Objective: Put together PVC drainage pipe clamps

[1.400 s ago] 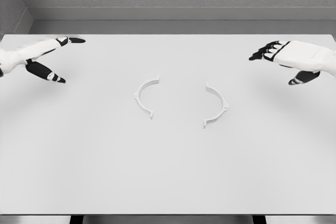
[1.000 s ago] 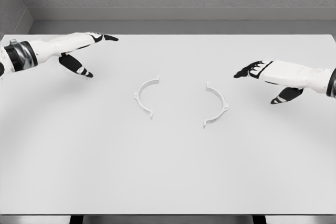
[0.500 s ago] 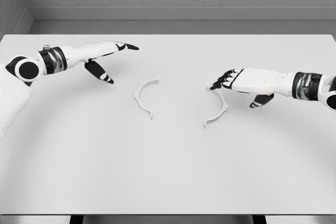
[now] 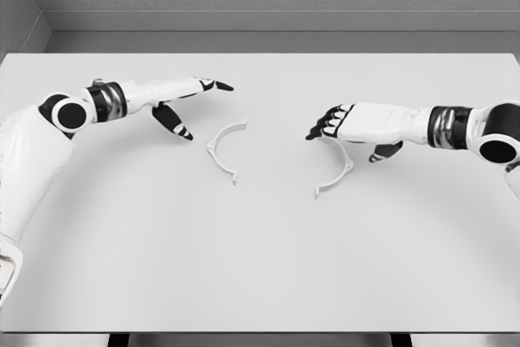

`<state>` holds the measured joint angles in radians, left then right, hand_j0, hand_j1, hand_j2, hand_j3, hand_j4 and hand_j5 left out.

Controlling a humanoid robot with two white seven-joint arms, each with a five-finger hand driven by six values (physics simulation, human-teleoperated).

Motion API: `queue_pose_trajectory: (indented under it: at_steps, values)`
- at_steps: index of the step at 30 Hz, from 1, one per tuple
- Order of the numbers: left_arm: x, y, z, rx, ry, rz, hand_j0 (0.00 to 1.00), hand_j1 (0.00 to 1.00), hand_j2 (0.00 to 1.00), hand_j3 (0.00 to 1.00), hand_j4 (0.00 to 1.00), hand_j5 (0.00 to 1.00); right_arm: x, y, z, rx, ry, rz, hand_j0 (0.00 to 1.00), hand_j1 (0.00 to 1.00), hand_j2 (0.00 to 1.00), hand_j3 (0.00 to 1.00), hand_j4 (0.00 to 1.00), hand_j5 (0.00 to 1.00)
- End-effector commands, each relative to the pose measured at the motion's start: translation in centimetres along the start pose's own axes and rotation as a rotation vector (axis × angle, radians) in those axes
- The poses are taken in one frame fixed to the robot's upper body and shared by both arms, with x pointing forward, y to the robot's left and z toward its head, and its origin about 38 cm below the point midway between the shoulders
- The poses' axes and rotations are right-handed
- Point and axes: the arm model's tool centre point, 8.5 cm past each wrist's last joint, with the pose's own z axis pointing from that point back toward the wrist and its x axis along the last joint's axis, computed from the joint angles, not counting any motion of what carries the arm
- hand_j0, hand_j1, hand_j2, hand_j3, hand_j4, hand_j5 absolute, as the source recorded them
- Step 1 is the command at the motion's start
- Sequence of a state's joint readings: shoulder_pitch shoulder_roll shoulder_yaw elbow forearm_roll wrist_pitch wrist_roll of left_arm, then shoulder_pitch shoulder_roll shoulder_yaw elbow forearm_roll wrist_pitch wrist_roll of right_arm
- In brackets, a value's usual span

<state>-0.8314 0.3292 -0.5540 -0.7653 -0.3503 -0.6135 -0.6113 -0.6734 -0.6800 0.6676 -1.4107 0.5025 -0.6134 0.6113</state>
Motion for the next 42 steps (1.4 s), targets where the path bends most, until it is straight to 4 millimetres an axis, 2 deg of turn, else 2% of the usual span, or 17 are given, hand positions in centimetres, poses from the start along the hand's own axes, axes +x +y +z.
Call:
queue_pose_trajectory:
  at_steps: [1, 7, 12, 16, 20, 33, 40, 42]
  values:
    - [0.2, -0.2, -0.5, 0.000, -0.005, 0.009, 1.00, 1.00, 1.00, 1.00, 1.00, 1.00, -0.1, 0.1, 0.0, 0.012, 0.013, 0.013, 1.00, 1.00, 1.00, 1.00, 1.00, 1.00]
    - [0.3, -0.2, -0.6, -0.001, -0.008, 0.008, 1.00, 1.00, 1.00, 1.00, 1.00, 1.00, -0.2, 0.2, -0.1, 0.009, 0.013, 0.002, 1.00, 1.00, 1.00, 1.00, 1.00, 1.00]
    - [0.5, -0.6, -1.0, -0.007, -0.013, 0.011, 1.00, 1.00, 1.00, 1.00, 1.00, 1.00, -0.6, 1.5, -0.2, 0.030, 0.021, -0.028, 1.00, 1.00, 1.00, 1.00, 1.00, 1.00]
    - [0.8, -0.7, -1.3, -0.008, -0.021, 0.013, 1.00, 1.00, 1.00, 1.00, 1.00, 1.00, -0.3, 1.7, -0.7, 0.032, 0.009, -0.034, 1.00, 1.00, 1.00, 1.00, 1.00, 1.00]
    - [1.0, -0.8, -1.6, -0.012, -0.025, 0.011, 1.00, 1.00, 1.00, 1.00, 1.00, 1.00, 0.5, 1.7, -1.8, 0.026, -0.017, -0.036, 1.00, 1.00, 1.00, 1.00, 1.00, 1.00]
    - [1.6, -1.2, -2.4, -0.030, -0.029, -0.008, 1.00, 1.00, 1.00, 1.00, 1.00, 1.00, 0.9, 1.6, -2.7, 0.018, -0.031, -0.042, 1.00, 1.00, 1.00, 1.00, 1.00, 1.00]
    - [2.1, -1.3, -3.1, -0.035, -0.040, -0.014, 1.00, 1.00, 1.00, 1.00, 1.00, 1.00, 0.8, 1.2, -2.7, 0.014, -0.027, -0.035, 1.00, 1.00, 1.00, 1.00, 1.00, 1.00]
    - [2.4, -1.4, -3.4, -0.036, -0.047, -0.015, 1.00, 1.00, 1.00, 1.00, 1.00, 1.00, -0.1, 1.6, -2.6, 0.024, -0.006, -0.052, 1.00, 1.00, 1.00, 1.00, 1.00, 1.00]
